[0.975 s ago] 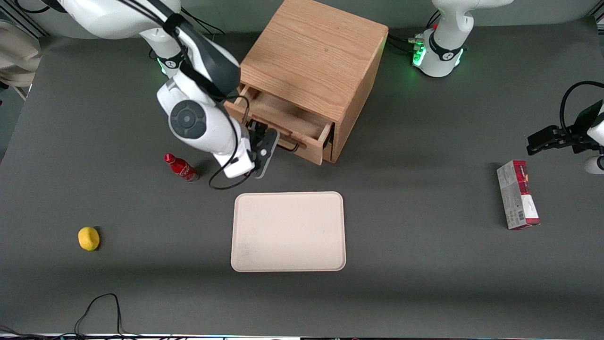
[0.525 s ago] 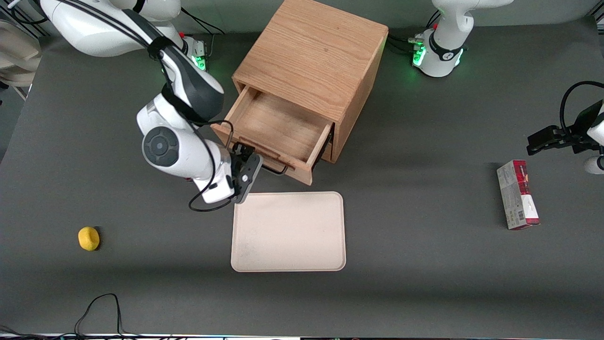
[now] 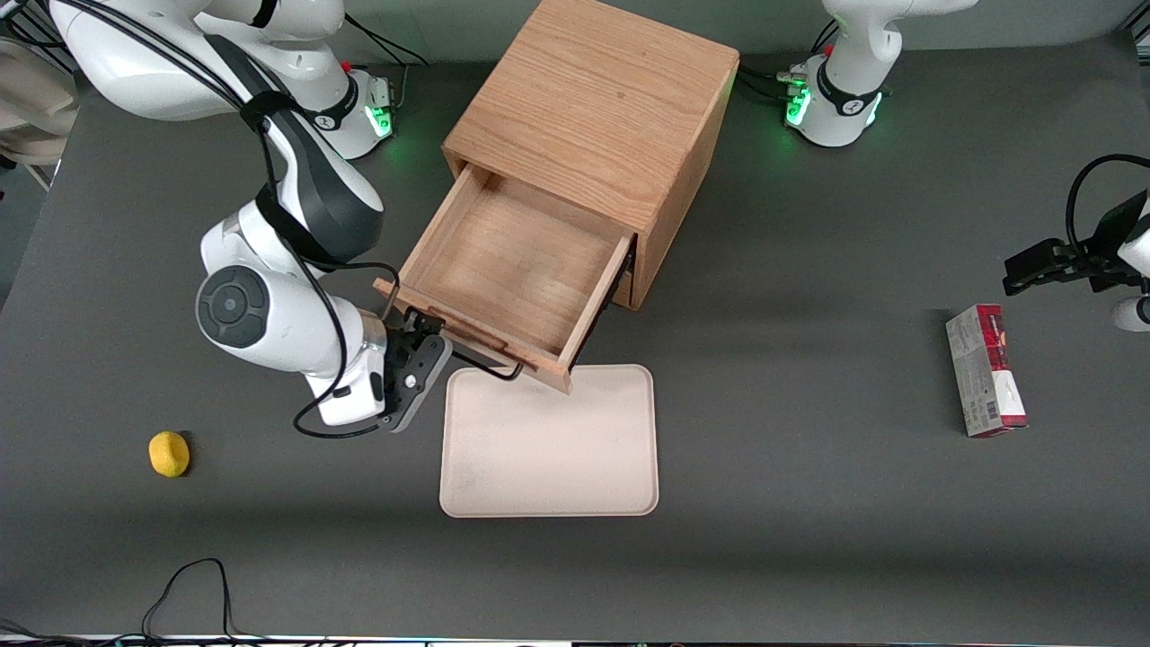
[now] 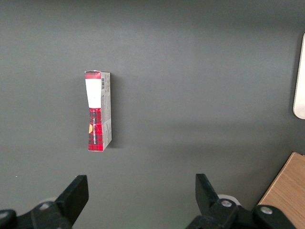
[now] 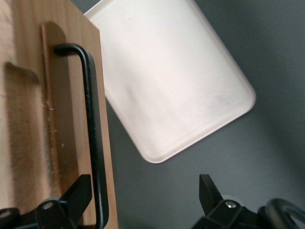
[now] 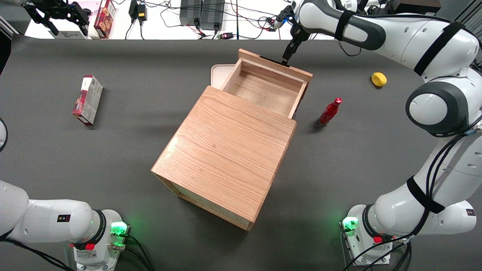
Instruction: Open upper drawer
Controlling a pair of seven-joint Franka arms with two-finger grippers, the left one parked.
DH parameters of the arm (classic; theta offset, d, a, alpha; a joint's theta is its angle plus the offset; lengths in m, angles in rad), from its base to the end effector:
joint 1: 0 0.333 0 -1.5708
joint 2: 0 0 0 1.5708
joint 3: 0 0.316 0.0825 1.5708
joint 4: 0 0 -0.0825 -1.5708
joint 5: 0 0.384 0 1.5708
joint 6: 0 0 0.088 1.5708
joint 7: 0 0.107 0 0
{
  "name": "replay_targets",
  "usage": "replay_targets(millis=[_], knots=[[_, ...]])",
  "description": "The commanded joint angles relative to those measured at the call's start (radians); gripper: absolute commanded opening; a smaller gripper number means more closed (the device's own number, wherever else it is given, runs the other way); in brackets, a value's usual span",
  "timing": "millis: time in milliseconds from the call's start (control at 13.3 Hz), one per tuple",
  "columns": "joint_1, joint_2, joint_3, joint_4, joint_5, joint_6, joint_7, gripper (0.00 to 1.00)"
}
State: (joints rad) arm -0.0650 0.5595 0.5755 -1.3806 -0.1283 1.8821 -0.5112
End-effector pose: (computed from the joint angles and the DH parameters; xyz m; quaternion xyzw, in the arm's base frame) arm 0.6520 0.2617 0.4302 -0.8781 -0.4707 -0.0147 0.0847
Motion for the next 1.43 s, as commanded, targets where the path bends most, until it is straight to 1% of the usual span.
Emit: replay_targets(millis=[0,75,225,375,450,525,600,675,825,900,1125,1275,1350], knots=[[0.007,0.019,-0.003,0.1,-0.03,-0.024,-0.018,1.0],[0.002,0.014,-0.005,0.112,-0.031,-0.024,-0.02,1.0],[0.004,-0.001,-0.075,0.135,-0.021,-0.012,-0.026,1.0],[-0.013,-0.028,-0.118,0.187,-0.004,-0.033,-0.014,1.0],[-0.013,-0.093,-0.168,0.175,0.018,-0.122,0.005,1.0],[-0.009,-0.142,-0.24,0.146,0.056,-0.192,0.09,1.0],[-0.009,-0.2,-0.293,0.093,0.102,-0.22,0.22,1.0],[-0.009,-0.267,-0.342,0.007,0.133,-0.231,0.329,1.0],[-0.009,-0.413,-0.397,-0.177,0.141,-0.227,0.481,1.0],[-0.007,-0.482,-0.426,-0.26,0.141,-0.219,0.529,1.0],[-0.007,-0.685,-0.442,-0.495,0.139,-0.179,0.625,1.0],[-0.007,-0.788,-0.444,-0.598,0.139,-0.147,0.628,1.0],[-0.007,-0.805,-0.471,-0.615,0.138,-0.147,0.626,1.0]])
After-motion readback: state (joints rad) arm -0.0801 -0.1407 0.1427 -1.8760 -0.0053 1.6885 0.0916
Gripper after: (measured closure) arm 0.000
